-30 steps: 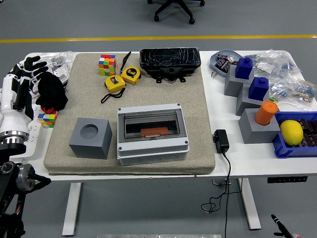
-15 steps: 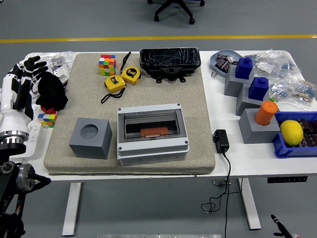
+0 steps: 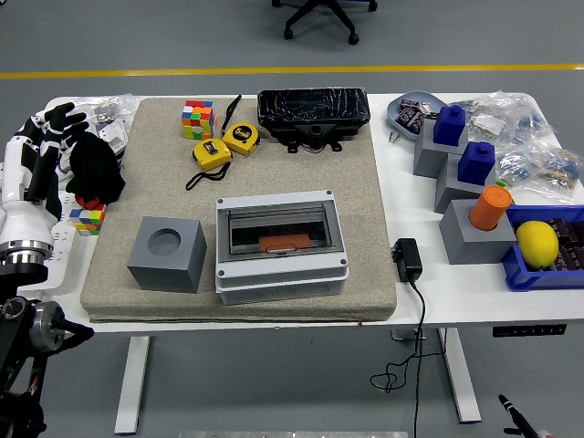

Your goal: Fetch the battery,place it into the box,close the lid of the box

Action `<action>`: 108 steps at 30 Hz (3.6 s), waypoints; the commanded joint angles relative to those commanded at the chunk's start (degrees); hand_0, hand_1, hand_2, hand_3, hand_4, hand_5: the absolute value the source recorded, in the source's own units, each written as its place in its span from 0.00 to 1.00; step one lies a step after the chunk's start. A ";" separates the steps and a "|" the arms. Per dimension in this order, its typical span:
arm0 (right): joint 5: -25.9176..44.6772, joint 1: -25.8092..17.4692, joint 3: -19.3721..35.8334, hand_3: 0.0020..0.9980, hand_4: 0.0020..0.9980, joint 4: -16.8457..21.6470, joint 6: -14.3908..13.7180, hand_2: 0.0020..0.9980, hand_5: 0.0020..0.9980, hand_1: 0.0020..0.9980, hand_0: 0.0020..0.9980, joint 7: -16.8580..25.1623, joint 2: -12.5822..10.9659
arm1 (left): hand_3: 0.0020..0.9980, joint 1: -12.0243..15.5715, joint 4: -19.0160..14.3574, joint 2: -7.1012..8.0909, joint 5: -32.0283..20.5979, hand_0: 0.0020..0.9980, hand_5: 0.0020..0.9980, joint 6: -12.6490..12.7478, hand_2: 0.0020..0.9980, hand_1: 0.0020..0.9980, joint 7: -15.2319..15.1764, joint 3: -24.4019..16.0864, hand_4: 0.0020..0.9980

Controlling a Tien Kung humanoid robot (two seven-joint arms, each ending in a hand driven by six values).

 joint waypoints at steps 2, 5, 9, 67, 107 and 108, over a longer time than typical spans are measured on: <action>-0.03 0.03 0.01 0.78 1.00 0.00 0.00 0.74 1.00 0.79 0.93 -0.01 0.00 | 0.65 -0.03 -0.01 0.01 0.03 0.71 0.72 -0.01 0.64 0.67 0.01 0.00 1.00; -0.07 0.06 0.02 0.78 1.00 0.00 0.01 0.74 1.00 0.79 0.93 -0.02 0.00 | 0.65 -0.06 0.01 0.02 0.05 0.71 0.72 0.00 0.64 0.67 0.01 -0.02 1.00; -0.04 0.07 -0.03 0.78 1.00 0.00 0.02 0.74 1.00 0.79 0.93 -0.03 0.03 | 0.65 -0.07 0.03 0.04 0.11 0.71 0.72 0.03 0.64 0.67 0.03 -0.04 1.00; -0.97 -0.14 0.70 0.78 1.00 0.00 0.15 0.74 1.00 0.79 0.94 -0.04 0.42 | 0.61 0.06 -0.14 -0.52 2.99 0.71 0.62 1.26 0.64 0.68 -0.67 -0.65 1.00; -1.56 -0.47 1.19 0.78 1.00 0.00 0.16 0.74 1.00 0.79 0.94 -0.16 0.48 | 0.64 0.35 0.05 -0.41 2.94 0.84 0.63 0.61 0.76 0.87 -0.55 -0.65 1.00; -1.57 -0.50 1.21 0.78 1.00 0.00 0.16 0.74 1.00 0.79 0.94 -0.16 0.52 | 0.64 0.36 0.07 -0.42 2.93 0.84 0.63 0.59 0.76 0.87 -0.56 -0.65 1.00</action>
